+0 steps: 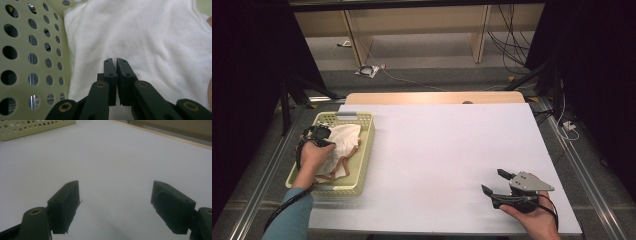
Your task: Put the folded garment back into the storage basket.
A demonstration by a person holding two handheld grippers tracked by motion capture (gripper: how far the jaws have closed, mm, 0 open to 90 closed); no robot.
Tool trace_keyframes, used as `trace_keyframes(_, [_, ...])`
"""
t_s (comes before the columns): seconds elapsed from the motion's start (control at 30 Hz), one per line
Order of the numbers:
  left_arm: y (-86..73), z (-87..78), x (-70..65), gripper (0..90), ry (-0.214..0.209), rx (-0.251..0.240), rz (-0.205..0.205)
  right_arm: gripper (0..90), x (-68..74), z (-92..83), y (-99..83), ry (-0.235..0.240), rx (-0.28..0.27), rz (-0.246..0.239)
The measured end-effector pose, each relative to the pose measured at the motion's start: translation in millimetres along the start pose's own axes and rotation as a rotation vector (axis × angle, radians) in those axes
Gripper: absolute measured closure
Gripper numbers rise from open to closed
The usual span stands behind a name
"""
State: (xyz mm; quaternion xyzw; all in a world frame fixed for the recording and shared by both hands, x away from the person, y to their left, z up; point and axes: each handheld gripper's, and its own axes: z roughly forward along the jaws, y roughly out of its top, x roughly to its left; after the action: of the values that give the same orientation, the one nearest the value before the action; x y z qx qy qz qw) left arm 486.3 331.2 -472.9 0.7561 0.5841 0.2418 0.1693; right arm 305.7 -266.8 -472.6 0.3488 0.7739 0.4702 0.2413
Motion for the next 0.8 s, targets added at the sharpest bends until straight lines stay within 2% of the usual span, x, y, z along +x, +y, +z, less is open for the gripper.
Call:
trace_keyframes(0.13, [-3.5, -4.7, 0.1, 83.9, -0.016, -0.033, -0.021, 23.7, -0.4, -0.3, 0.1, -0.002, -0.004, 0.001])
trace_keyframes(0.23, [-5.5, -10.5, 1.3, 81.6, -0.028, -0.074, -0.046, 23.7, -0.3, -1.1, 0.7, -0.004, 0.004, -0.002])
trace_keyframes(0.3, [-6.9, -16.4, 2.0, 78.2, -0.035, -0.118, -0.056, 23.7, -0.4, -1.2, 0.9, -0.006, 0.003, -0.002])
trace_keyframes(0.53, [-11.8, -33.8, 3.5, 57.7, -0.043, -0.260, -0.043, 23.7, -0.6, 0.0, 0.6, -0.004, -0.007, 0.001])
trace_keyframes(0.63, [-12.9, -38.7, 4.1, 46.0, -0.069, -0.324, -0.075, 23.7, -0.7, 0.1, 0.7, -0.004, -0.008, 0.001])
trace_keyframes(0.73, [-13.1, -44.9, 2.8, 37.7, -0.064, -0.352, -0.084, 23.7, -1.6, -0.4, 1.0, -0.006, -0.004, -0.004])
trace_keyframes(0.8, [-13.4, -50.2, 1.4, 35.7, -0.071, -0.374, -0.096, 23.6, -1.8, -0.5, 1.1, -0.008, -0.004, -0.001])
